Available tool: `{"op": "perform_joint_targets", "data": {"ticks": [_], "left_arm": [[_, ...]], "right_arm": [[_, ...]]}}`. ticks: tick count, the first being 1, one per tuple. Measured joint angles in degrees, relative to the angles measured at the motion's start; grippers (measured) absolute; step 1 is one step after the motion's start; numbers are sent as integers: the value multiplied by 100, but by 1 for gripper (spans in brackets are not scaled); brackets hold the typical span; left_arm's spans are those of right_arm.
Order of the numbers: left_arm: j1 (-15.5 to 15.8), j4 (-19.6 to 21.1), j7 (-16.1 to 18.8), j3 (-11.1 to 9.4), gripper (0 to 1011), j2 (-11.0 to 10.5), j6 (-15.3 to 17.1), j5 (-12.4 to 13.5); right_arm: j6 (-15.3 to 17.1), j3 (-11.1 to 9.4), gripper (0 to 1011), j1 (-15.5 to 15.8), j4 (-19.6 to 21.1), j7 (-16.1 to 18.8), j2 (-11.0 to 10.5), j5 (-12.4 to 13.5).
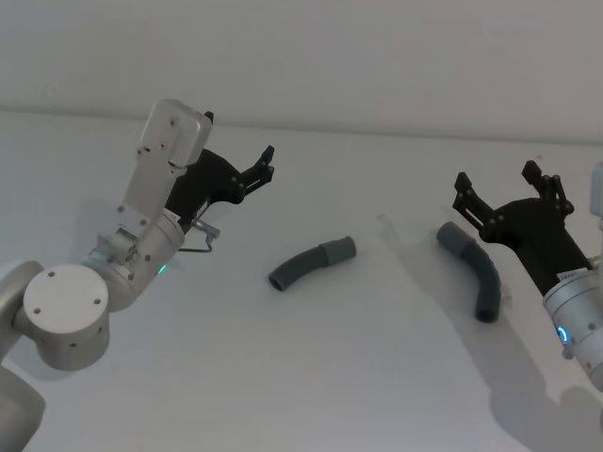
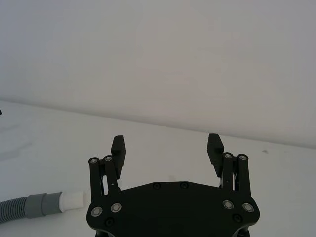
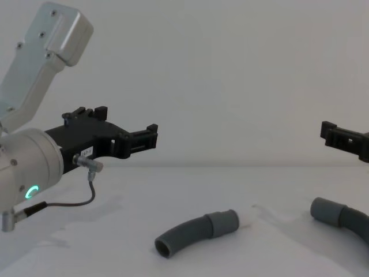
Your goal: Use both hands to pick up one end of the pipe from the table, align the ends, and insert them.
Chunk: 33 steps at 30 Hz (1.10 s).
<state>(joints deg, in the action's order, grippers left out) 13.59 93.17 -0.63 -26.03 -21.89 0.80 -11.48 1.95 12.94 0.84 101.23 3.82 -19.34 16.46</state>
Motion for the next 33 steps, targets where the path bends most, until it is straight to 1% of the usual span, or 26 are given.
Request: {"op": "perform_joint_targets", "data": {"ticks": [33], "left_arm": [[0, 1, 0, 0, 1000, 0, 0, 0]], "right_arm": [[0, 0, 1004, 0, 0, 0, 0, 0]]}}
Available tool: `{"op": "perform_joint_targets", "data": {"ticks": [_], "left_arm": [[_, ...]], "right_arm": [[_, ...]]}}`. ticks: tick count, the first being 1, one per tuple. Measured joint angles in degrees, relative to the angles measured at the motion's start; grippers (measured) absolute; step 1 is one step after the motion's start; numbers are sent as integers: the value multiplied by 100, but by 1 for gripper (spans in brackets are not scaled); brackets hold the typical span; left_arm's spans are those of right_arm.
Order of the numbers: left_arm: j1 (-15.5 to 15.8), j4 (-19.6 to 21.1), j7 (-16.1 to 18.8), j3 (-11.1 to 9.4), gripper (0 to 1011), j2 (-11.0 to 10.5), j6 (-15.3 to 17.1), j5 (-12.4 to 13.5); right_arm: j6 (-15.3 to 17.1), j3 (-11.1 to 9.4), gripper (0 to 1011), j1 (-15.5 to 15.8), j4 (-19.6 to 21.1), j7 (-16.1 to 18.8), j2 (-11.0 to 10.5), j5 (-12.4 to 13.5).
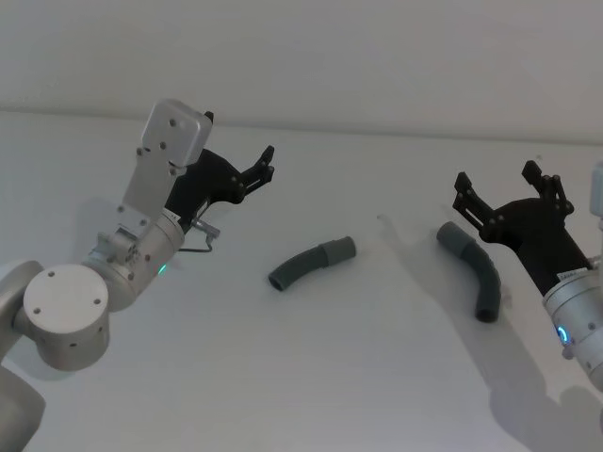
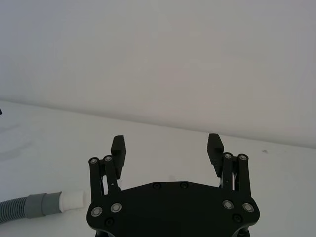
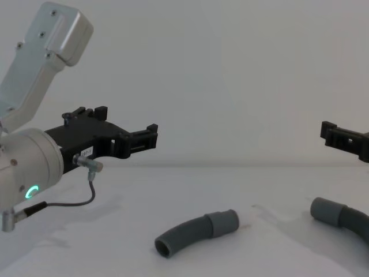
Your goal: Use both hands to pick up one end of the pipe from the table, align the ends, and insert them.
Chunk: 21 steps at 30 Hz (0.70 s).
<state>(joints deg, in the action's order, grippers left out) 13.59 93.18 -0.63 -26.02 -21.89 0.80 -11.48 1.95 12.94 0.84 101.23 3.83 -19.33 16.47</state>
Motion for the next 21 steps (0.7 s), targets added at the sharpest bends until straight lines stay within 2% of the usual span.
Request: {"op": "perform_joint_targets", "data": {"ticks": [21], "left_arm": [[0, 0, -1, 0, 1000, 0, 0, 0]], "right_arm": [[0, 0, 1004, 0, 0, 0, 0, 0]]}}
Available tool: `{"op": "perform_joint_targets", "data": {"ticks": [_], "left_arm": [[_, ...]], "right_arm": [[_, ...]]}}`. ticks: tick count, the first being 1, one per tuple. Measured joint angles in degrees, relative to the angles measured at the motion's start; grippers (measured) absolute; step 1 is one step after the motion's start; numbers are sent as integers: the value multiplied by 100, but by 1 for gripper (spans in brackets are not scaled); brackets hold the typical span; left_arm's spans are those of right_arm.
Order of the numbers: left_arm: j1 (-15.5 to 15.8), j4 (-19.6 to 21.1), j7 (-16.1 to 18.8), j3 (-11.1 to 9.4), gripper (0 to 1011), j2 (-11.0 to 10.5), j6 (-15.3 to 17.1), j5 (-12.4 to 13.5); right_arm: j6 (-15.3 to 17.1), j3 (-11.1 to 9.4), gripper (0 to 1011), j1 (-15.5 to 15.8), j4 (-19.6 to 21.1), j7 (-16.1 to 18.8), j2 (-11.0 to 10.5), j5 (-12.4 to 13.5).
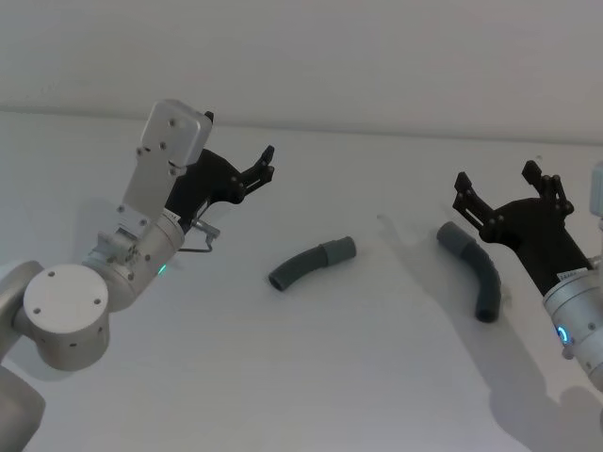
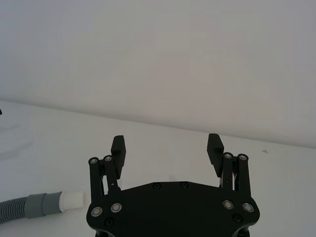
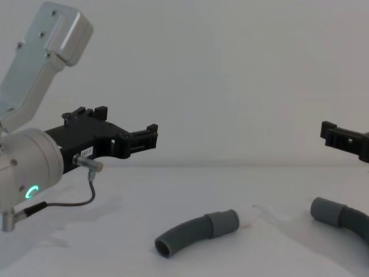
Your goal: Use both hands to pick up one end of the pipe from the table, align the ends, and insert them.
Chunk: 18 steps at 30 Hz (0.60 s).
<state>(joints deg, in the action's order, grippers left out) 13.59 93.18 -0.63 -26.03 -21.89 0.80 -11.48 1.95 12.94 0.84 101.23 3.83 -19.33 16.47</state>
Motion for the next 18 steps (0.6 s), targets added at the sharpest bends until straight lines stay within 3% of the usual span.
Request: {"op": "perform_joint_targets", "data": {"ticks": [8, 18], "left_arm": [[31, 25, -109, -15, 1000, -31, 110, -6], [217, 144, -677, -128, 1000, -214, 588, -125]], "right_arm": [[0, 0, 1004, 0, 0, 0, 0, 0], [0, 0, 1004, 0, 0, 0, 0, 0]]}}
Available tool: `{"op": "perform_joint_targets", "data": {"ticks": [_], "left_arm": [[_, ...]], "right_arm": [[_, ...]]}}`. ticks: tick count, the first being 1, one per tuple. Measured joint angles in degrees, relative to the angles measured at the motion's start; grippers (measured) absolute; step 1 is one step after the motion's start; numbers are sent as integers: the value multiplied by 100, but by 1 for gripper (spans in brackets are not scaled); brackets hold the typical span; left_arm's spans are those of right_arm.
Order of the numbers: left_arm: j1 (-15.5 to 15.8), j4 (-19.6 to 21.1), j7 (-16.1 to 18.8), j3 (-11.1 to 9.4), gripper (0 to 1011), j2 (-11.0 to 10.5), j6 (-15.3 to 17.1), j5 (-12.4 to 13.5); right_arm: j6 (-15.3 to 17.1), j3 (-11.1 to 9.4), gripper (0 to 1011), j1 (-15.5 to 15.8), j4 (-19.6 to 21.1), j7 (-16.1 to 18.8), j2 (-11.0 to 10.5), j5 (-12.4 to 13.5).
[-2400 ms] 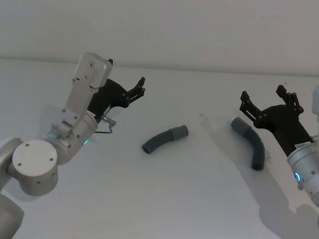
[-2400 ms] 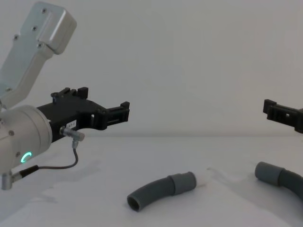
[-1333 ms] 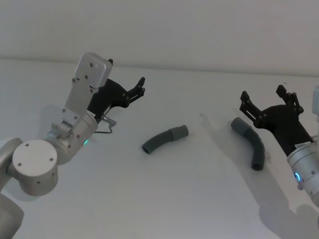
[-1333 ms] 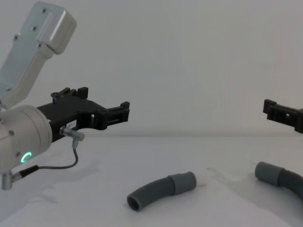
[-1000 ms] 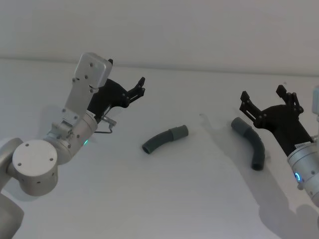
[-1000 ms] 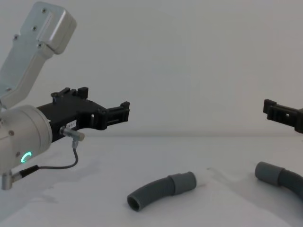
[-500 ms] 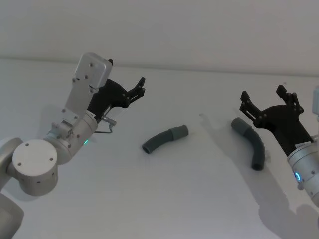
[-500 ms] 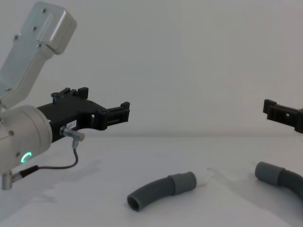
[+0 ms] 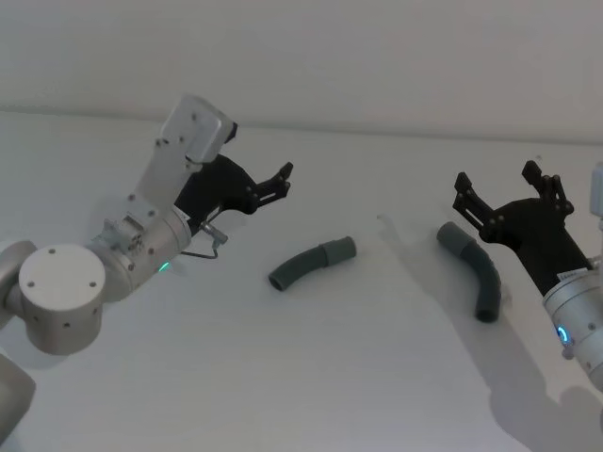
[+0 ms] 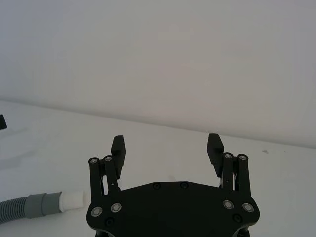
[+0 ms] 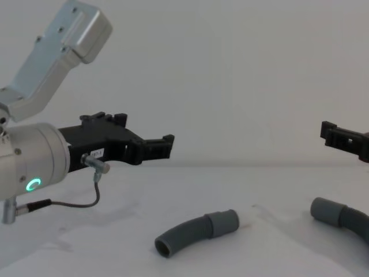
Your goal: Use both hands to pick up one end of the pipe from the table, align the ends, and insert them.
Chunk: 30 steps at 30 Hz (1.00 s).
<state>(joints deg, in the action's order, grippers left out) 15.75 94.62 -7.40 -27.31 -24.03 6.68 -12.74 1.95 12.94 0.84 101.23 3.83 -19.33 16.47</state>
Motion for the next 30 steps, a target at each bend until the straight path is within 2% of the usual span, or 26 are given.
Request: {"op": "perform_joint_targets", "data": {"ticks": [8, 14, 19, 30], "left_arm": [[260, 120, -602, -141, 1000, -214, 500, -100], [523, 203, -1219, -299, 1000, -389, 987, -196], [692, 235, -1601, -418, 1000, -480, 1296, -264], [873, 179, -2016, -602, 1000, -535, 1625, -355]], "right_arm": [[0, 0, 1004, 0, 0, 0, 0, 0], [0, 0, 1004, 0, 0, 0, 0, 0], [0, 0, 1004, 0, 0, 0, 0, 0], [0, 0, 1004, -1, 0, 0, 0, 0]]}}
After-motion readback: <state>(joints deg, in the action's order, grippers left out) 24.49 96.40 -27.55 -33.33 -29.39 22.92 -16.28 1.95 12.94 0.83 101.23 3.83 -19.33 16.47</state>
